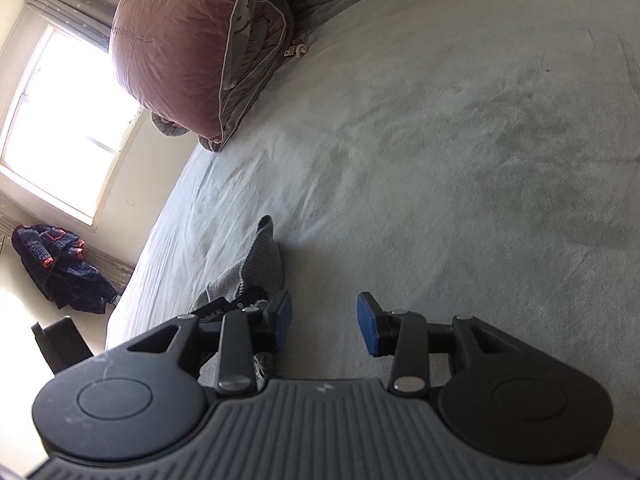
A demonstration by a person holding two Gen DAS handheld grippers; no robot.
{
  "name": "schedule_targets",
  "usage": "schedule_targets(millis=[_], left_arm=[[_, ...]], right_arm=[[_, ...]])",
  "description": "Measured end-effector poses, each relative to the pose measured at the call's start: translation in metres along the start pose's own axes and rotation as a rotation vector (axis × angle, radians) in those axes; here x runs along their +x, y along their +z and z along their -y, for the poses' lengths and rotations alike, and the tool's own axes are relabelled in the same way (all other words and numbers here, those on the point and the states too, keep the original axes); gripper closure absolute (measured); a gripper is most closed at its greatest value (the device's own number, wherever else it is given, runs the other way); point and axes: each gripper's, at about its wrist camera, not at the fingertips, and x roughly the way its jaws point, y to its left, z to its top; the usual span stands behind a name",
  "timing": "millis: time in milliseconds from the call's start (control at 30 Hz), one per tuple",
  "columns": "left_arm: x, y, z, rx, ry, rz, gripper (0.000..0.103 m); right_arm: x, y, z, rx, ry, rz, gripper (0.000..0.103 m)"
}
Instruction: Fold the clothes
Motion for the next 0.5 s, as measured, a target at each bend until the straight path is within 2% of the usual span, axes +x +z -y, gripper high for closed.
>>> schedule_targets(millis=[200,400,500], left_arm=[[-0.024,0.009,-0.07,-0.212,-0.021,0.031,0.098],[-0.044,-0.004,-0.122,-0.303,0.004,0.087,0.098],[-0.054,-0.015,-0.143,-0.331,-0.003,0.119,0.098]], right_arm=[[0.015,-0.015,-0.023,-0.118,0.077,-0.108,0.062],[0.033,-0.046,-0.057,-0.31,0.159,-0.248,0.062],[0.038,-0.063,-0.071,-0.413,0.176,-0.286,0.062]])
